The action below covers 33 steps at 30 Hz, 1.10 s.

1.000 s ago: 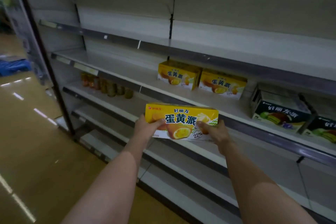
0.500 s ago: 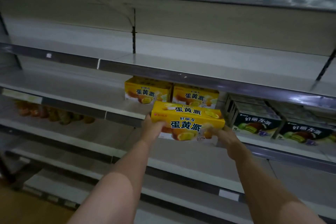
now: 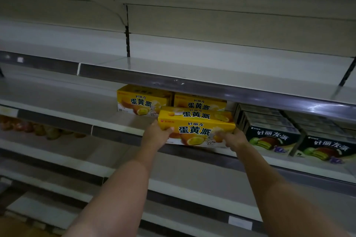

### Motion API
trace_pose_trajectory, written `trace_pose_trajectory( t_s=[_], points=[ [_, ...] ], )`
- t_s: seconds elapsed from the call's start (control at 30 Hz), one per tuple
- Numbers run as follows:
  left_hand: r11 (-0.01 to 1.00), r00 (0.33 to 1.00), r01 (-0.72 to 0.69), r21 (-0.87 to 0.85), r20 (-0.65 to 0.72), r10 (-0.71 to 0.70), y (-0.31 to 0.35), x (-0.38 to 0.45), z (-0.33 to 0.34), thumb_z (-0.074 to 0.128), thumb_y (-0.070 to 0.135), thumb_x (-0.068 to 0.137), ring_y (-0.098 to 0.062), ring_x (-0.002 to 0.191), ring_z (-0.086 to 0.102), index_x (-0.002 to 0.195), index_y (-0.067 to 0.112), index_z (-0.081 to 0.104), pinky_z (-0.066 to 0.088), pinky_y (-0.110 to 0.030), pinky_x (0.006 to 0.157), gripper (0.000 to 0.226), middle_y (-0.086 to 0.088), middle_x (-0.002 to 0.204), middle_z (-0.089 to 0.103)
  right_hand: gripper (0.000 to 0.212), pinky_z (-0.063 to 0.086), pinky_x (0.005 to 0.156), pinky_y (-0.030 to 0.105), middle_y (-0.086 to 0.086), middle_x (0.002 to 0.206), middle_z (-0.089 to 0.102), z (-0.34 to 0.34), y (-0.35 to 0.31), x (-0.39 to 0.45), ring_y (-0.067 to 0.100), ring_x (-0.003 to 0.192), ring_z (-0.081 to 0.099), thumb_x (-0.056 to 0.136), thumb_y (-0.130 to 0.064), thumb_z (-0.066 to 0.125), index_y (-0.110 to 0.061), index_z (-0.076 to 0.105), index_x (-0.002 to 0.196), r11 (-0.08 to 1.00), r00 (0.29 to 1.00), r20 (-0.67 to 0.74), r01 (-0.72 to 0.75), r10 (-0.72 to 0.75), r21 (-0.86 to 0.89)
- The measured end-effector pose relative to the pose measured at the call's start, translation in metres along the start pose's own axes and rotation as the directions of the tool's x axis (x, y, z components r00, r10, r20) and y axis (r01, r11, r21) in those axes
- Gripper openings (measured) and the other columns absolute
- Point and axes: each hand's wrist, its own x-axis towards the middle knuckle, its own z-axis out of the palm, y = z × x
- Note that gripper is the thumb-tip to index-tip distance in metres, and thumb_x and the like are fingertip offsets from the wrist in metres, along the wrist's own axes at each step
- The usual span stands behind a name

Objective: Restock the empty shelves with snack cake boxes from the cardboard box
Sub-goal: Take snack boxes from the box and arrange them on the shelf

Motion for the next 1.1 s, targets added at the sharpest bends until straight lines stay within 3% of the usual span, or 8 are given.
trace_pose_trajectory(
  t_s=[0.13,0.23,0.37,0.53,0.6,0.8,1.0,1.1],
  points=[
    [0.999,1.0,0.02,-0.037,-0.02,-0.021,0.005,0.016,0.014,0.064,0.033,0.089,-0.028,0.109,0.057,0.117,0.016,0.055,0.041,-0.035,0.085,0.035,-0.004,0.113,0.062,0.017,0.037,0.064,0.029,0.008,0.094,0.06,-0.001,0.0,0.012,0.013,0.064,0.044,0.084,-0.026,0.071,-0.014,0.059,0.087,0.999,0.999,-0.023,-0.041,0.042,0.011],
    [0.999,0.998,0.024,-0.034,-0.054,-0.026,0.006,0.029,0.022,0.064,0.03,0.089,-0.029,0.11,0.057,0.119,0.012,0.052,0.042,-0.033,0.084,0.037,-0.008,0.115,0.062,0.017,0.034,0.057,0.022,-0.002,0.079,0.054,0.001,-0.003,0.02,0.009,0.064,0.041,0.084,-0.022,0.07,-0.017,0.056,0.09,0.999,1.0,-0.013,0.002,-0.001,0.039],
    [1.0,0.999,0.03,0.005,-0.039,-0.03,0.008,0.055,0.028,0.064,0.034,0.089,-0.03,0.106,0.059,0.122,0.011,0.052,0.043,-0.032,0.078,0.042,-0.011,0.115,0.063,0.015,0.036,0.05,0.011,-0.007,0.076,0.047,0.006,-0.005,0.041,0.003,0.063,0.039,0.09,-0.012,0.063,-0.018,0.05,0.095,0.992,1.0,-0.022,0.005,-0.003,0.128],
    [0.996,0.997,0.073,0.053,0.006,-0.073,0.006,0.081,0.04,0.059,0.036,0.092,-0.034,0.122,0.049,0.136,0.013,0.04,0.043,-0.039,0.094,0.053,-0.013,0.135,0.05,0.017,0.03,0.056,0.015,-0.008,0.071,0.046,0.015,0.005,0.077,0.004,0.058,0.036,0.088,-0.019,0.067,-0.024,0.052,0.08,0.998,0.997,-0.067,-0.023,0.027,0.062],
    [0.996,0.997,0.077,0.046,0.022,-0.078,0.004,0.092,0.046,0.06,0.036,0.092,-0.034,0.124,0.048,0.137,0.013,0.039,0.041,-0.04,0.098,0.055,-0.012,0.137,0.048,0.014,0.031,0.055,0.018,-0.005,0.069,0.048,0.017,0.011,0.087,0.006,0.057,0.038,0.087,-0.022,0.068,-0.02,0.054,0.086,0.998,0.993,-0.1,-0.057,0.06,0.033],
    [0.994,0.998,0.028,0.107,0.044,-0.033,0.004,0.113,0.053,0.057,0.04,0.092,-0.032,0.126,0.048,0.139,0.013,0.04,0.04,-0.039,0.099,0.057,-0.013,0.137,0.05,0.016,0.034,0.056,0.022,-0.004,0.072,0.049,0.023,0.013,0.102,0.008,0.059,0.041,0.089,-0.024,0.065,-0.021,0.052,0.08,0.995,0.983,-0.154,-0.096,0.1,0.032],
    [0.999,0.998,0.034,-0.014,0.054,-0.033,0.002,0.124,0.06,0.065,0.038,0.087,-0.032,0.122,0.051,0.139,0.018,0.041,0.041,-0.037,0.096,0.06,-0.011,0.133,0.054,0.018,0.037,0.064,0.026,-0.001,0.074,0.052,0.026,0.014,0.112,0.01,0.061,0.042,0.091,-0.023,0.062,-0.023,0.051,0.076,0.999,0.988,-0.148,-0.043,0.044,0.006],
    [0.996,0.998,0.051,-0.072,0.029,-0.049,0.003,0.126,0.066,0.069,0.035,0.083,-0.034,0.12,0.052,0.136,0.018,0.044,0.042,-0.038,0.097,0.062,-0.012,0.131,0.055,0.007,0.034,0.057,0.023,-0.003,0.071,0.053,0.025,0.013,0.115,0.009,0.059,0.044,0.091,-0.017,0.061,-0.018,0.055,0.087,0.999,0.991,-0.136,0.008,-0.003,0.04]
  ],
)
